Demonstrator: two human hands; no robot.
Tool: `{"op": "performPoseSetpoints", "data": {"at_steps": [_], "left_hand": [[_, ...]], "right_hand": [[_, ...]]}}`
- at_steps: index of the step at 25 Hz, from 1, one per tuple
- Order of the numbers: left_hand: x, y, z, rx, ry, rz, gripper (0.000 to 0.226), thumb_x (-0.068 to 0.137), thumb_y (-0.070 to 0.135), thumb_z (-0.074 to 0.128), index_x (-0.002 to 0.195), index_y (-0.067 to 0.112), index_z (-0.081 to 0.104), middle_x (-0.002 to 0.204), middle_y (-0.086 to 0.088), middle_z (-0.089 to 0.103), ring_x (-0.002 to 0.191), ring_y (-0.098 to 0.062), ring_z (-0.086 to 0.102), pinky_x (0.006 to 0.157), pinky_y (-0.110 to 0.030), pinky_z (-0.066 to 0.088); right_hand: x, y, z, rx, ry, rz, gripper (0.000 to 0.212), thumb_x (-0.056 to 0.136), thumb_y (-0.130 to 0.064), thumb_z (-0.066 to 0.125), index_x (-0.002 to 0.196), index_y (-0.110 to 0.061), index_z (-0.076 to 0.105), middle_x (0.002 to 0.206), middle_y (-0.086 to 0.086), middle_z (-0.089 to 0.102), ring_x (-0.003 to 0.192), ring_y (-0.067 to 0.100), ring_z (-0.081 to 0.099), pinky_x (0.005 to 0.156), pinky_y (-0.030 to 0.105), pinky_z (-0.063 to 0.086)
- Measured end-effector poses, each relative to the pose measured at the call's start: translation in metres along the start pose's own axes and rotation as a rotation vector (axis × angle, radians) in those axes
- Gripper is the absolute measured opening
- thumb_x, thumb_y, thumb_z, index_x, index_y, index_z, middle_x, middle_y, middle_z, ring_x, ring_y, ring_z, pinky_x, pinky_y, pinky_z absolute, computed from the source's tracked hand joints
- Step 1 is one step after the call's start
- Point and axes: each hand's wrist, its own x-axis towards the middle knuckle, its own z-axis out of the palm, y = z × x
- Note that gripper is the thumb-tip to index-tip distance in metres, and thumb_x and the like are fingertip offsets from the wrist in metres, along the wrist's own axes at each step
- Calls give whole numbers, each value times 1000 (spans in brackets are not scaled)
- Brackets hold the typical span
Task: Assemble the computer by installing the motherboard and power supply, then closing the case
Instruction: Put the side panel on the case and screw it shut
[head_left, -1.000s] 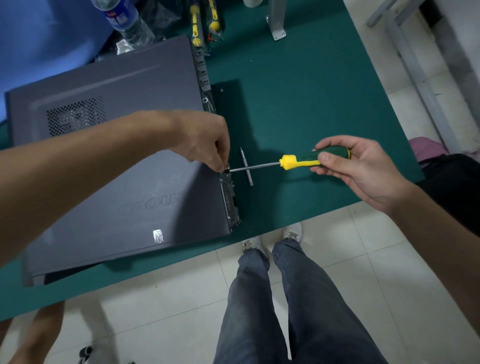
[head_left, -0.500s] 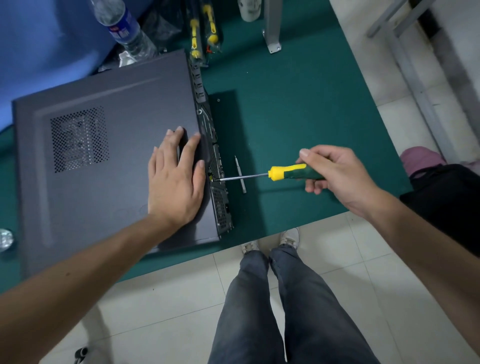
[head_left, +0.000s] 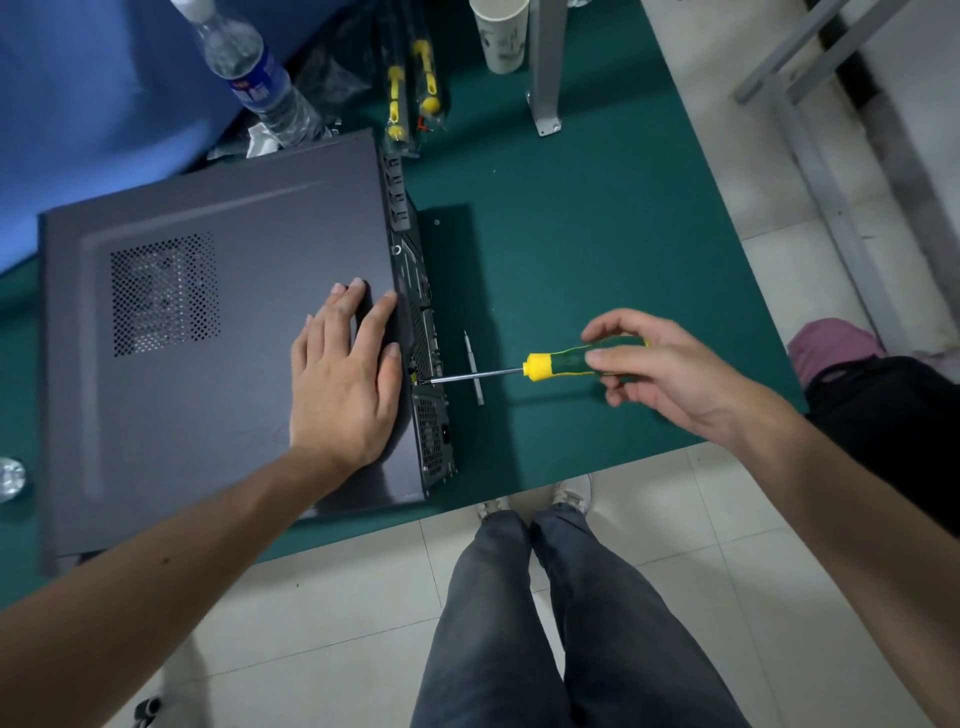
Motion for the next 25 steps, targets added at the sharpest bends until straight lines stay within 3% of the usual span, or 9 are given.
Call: {"op": "performPoseSetpoints", "data": {"at_steps": [4, 8, 11, 12, 14, 15, 19, 23, 25], "left_hand": [[1, 0, 1, 4, 18, 2, 50, 101, 36, 30, 146, 16, 42, 154, -14, 34, 145, -32, 26, 115, -50, 24], [1, 0, 2, 4, 20, -6, 50, 102, 36, 29, 146, 17, 41, 154, -14, 34, 146, -31, 25, 116, -50, 23], [1, 1, 1, -1, 14, -10, 50, 102, 35, 29, 146, 17, 41, 154, -14, 33, 146, -31, 25, 115, -51, 25], [0, 0, 1, -4, 12, -13, 50, 101, 34, 28, 146, 17, 41, 154, -13, 33, 146, -31, 24, 115, -51, 24], [0, 0, 2, -6, 11, -18, 50, 101, 34, 28, 146, 17, 41, 155, -13, 33, 146, -31, 24, 115, -51, 24], [0, 0, 2, -6, 10, -17, 49, 101, 34, 29, 146, 17, 41, 155, -13, 33, 146, -30, 24, 115, -51, 24], [0, 0, 1, -5, 10, -19, 50, 101, 33, 29, 146, 17, 42, 154, -14, 33, 146, -31, 24, 115, -51, 25], [0, 2, 1, -6, 8, -17, 50, 101, 33, 30, 146, 17, 42, 155, -14, 33, 146, -31, 24, 116, -51, 24], [0, 2, 0, -7, 8, -17, 50, 101, 34, 29, 146, 16, 42, 155, -14, 33, 146, -31, 24, 116, -50, 23]], "right_hand": [[1, 2, 6, -263, 129, 36, 31, 93, -41, 64, 83, -11, 66, 69, 5, 67, 48, 16, 55, 41, 24, 43], [-2, -4, 0, -48, 28, 10, 5, 91, -16, 68, 90, -13, 63, 85, 3, 62, 55, 17, 55, 46, 26, 45], [0, -2, 4, -300, 82, 37, 32, 95, -39, 61, 86, -9, 64, 72, 8, 69, 48, 16, 53, 41, 23, 40], [0, -1, 4, -307, 68, 45, 30, 96, -39, 60, 88, -11, 65, 75, 7, 68, 49, 15, 51, 42, 24, 40], [-2, -3, 2, -125, 7, 34, 4, 93, -17, 66, 92, -14, 63, 89, 4, 60, 54, 14, 48, 45, 25, 39], [-3, -5, 1, -60, 14, 12, 8, 90, -11, 67, 92, -15, 61, 90, 2, 59, 52, 14, 47, 43, 25, 38], [0, -3, 5, -370, 112, 41, 35, 95, -45, 58, 84, -12, 63, 68, 4, 68, 44, 13, 45, 39, 22, 34], [-4, -4, 3, -9, 49, 2, 4, 93, -12, 65, 93, -12, 61, 83, 4, 60, 52, 14, 51, 45, 25, 41], [-2, -2, 6, -184, 124, -5, 21, 95, -30, 64, 86, -11, 62, 74, 7, 66, 45, 15, 52, 40, 24, 40]]}}
